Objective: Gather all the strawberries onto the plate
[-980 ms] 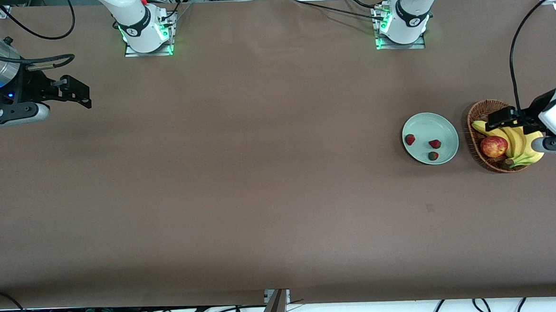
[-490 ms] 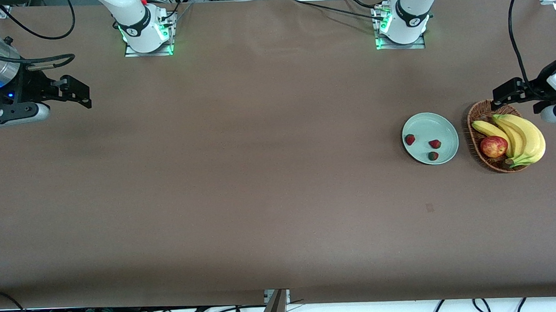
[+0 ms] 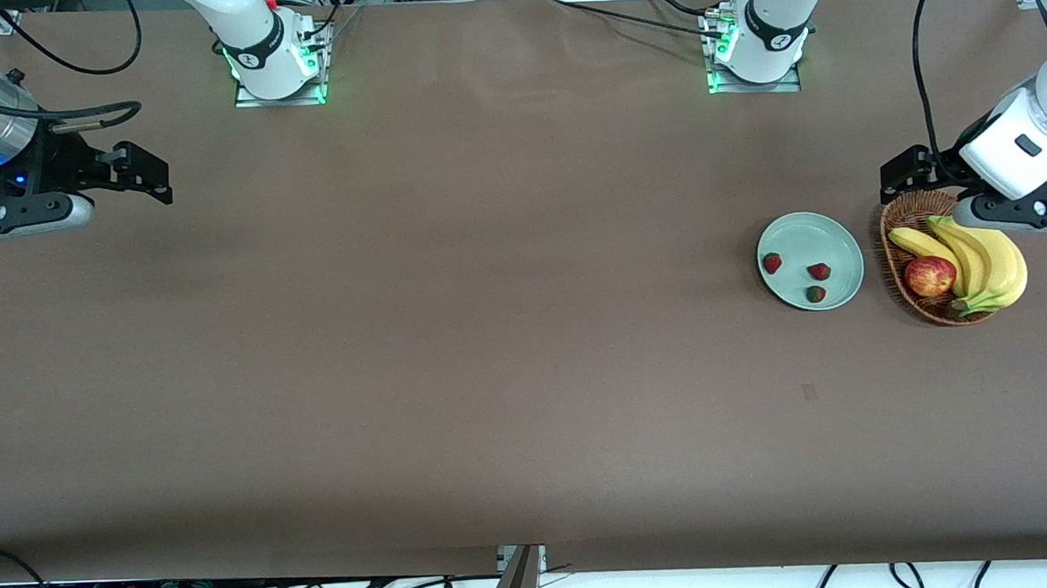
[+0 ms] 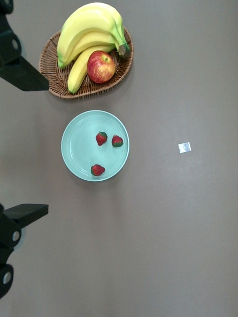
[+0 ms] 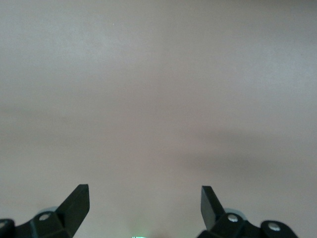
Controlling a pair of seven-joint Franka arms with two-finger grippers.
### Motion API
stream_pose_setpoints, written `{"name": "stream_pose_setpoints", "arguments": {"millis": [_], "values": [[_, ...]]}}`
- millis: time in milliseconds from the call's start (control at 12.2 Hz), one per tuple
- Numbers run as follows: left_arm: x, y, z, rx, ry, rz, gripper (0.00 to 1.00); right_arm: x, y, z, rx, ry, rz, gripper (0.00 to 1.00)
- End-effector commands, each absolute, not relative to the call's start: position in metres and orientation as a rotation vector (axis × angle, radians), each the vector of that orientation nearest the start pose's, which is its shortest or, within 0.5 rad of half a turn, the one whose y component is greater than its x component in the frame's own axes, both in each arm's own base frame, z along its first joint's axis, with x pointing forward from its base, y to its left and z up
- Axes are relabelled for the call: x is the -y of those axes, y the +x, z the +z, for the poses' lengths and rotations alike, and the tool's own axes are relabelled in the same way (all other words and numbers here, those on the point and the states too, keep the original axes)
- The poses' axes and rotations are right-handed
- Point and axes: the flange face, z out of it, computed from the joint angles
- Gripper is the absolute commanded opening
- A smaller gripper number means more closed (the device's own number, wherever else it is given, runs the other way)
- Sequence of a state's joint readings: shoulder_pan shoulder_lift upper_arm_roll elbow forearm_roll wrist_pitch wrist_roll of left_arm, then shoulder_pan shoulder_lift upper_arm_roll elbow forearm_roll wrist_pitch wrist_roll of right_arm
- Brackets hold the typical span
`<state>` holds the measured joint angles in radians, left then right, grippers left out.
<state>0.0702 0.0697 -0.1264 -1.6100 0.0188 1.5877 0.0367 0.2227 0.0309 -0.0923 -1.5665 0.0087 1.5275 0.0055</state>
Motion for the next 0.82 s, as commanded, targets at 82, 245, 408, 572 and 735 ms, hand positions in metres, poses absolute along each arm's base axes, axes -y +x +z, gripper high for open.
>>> {"name": "stream_pose_setpoints", "arguments": {"millis": [82,245,408,572,735], "values": [[0.035,0.560,0.576,-0.105,-3.148,0.121,1.00,-0.075,0.553,0.611,0.188,-3.128,0.114,0.99],[0.028,0.558,0.581,-0.099,-3.175,0.118,1.00,-0.075,0.553,0.611,0.188,-3.128,0.114,0.99],[0.022,0.558,0.583,-0.111,-3.185,0.110,1.00,-0.075,0.553,0.612,0.188,-3.128,0.111,0.99],[0.022,0.559,0.585,-0.111,-3.192,0.102,1.00,-0.075,0.553,0.611,0.188,-3.128,0.114,0.99],[0.023,0.559,0.585,-0.111,-3.192,0.102,1.00,-0.075,0.553,0.611,0.188,-3.128,0.114,0.99]]}}
